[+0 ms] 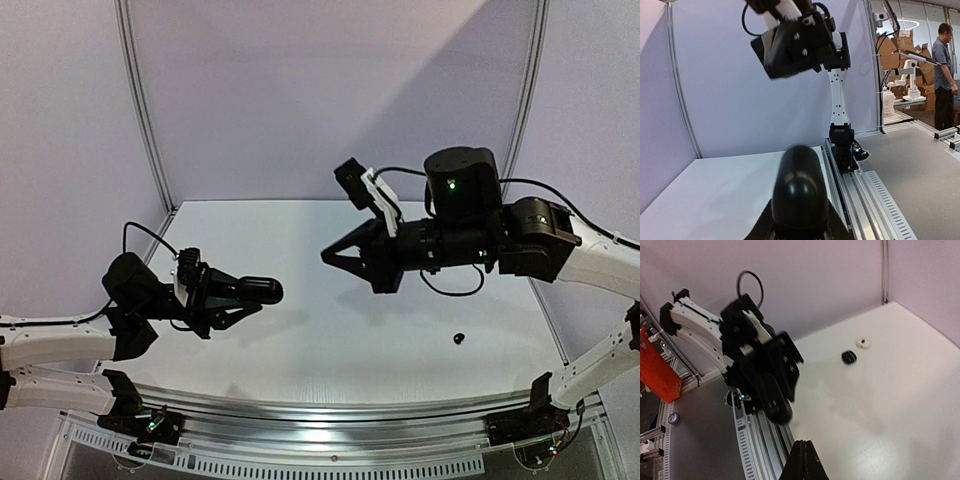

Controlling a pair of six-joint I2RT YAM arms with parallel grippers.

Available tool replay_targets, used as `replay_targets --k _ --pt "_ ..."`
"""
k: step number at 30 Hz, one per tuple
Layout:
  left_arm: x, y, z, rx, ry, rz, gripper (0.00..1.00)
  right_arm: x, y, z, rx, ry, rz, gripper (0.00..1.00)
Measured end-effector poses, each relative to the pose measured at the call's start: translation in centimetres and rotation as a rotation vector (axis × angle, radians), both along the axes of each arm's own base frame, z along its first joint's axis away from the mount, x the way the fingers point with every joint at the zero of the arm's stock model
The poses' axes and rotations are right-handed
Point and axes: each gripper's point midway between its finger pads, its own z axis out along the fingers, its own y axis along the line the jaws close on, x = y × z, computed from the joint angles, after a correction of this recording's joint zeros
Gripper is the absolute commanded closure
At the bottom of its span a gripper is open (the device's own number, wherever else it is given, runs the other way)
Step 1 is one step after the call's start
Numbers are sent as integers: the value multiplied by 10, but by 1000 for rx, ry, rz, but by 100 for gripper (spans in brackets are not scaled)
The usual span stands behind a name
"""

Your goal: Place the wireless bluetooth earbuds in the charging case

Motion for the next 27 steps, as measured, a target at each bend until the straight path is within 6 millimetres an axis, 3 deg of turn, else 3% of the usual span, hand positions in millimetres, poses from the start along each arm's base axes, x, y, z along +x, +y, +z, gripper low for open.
replay_targets --k 2,4,6,9,11,15,19,21,23,27 --pt "0 0 -1 1 -4 1 100 -8 20 22 40 -56 61 100" --pt "0 0 0 -1 -7 1 100 -13 46 28 50 -99 121 100" --pt "0 0 1 -5 -11 1 100 -17 66 14 21 -118 169 100" --pt "0 0 1 -6 -12 2 100 -21 82 -17 -41 -116 223 100" --pt "1 1 -3 4 -2 5 100 -22 84 -21 -50 -124 236 85" --pt "3 1 -4 4 1 11 100 -23 85 -14 -39 -148 241 46" --pt "5 2 -5 6 14 15 100 -23 84 0 -8 -196 230 21" --pt "5 3 -5 7 22 12 100 -22 80 8 -1 -224 222 14" --pt "4 3 -5 9 24 8 100 -21 78 10 -10 -246 222 12" --pt "3 3 -6 14 26 -1 100 -18 79 -2 -70 -277 233 12"
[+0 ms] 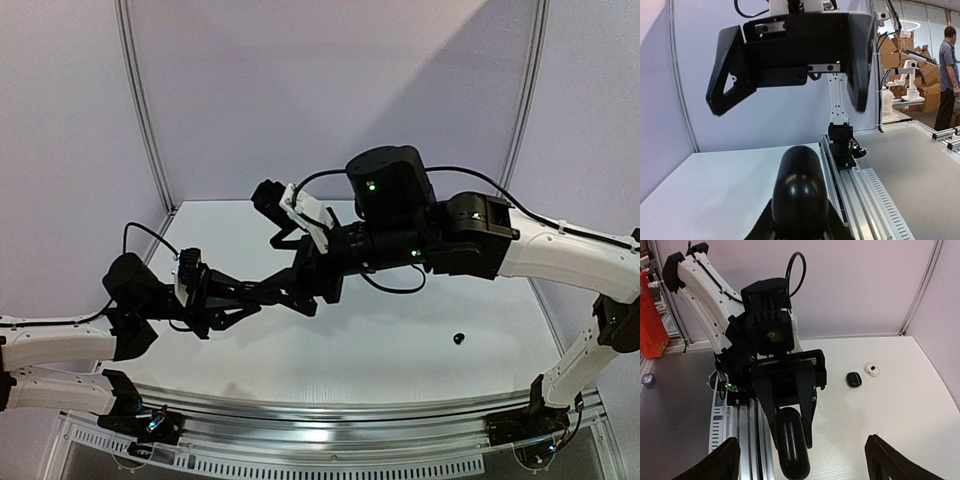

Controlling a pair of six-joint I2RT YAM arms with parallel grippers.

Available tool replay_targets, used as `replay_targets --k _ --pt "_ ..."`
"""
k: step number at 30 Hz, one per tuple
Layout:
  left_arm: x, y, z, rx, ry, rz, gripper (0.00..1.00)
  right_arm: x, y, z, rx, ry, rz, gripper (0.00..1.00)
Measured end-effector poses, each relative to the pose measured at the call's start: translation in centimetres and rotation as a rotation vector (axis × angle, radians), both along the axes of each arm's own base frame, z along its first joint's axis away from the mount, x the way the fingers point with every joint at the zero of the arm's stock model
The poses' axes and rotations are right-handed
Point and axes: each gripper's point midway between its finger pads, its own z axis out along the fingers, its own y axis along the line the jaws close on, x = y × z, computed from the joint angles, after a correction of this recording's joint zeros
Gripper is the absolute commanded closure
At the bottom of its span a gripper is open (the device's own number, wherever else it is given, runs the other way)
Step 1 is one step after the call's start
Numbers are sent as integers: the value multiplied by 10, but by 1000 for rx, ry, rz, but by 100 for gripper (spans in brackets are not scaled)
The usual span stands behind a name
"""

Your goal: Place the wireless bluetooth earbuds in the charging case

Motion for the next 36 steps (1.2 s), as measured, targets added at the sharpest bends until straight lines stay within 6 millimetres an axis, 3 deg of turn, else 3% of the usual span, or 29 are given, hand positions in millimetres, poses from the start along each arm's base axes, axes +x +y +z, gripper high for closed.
replay_targets --k 6,14,31,36 --pt "-2 0 -2 8 4 -11 100 8 4 -33 -107 -47 -7 11" --pt "-5 0 -2 11 1 -29 100 20 3 -46 -160 -98 -47 13" --pt "3 -2 -3 41 -164 10 100 35 -1 -49 -190 -90 -106 16" --pt "3 -2 -6 54 -158 4 100 36 0 -39 -171 -91 -110 17"
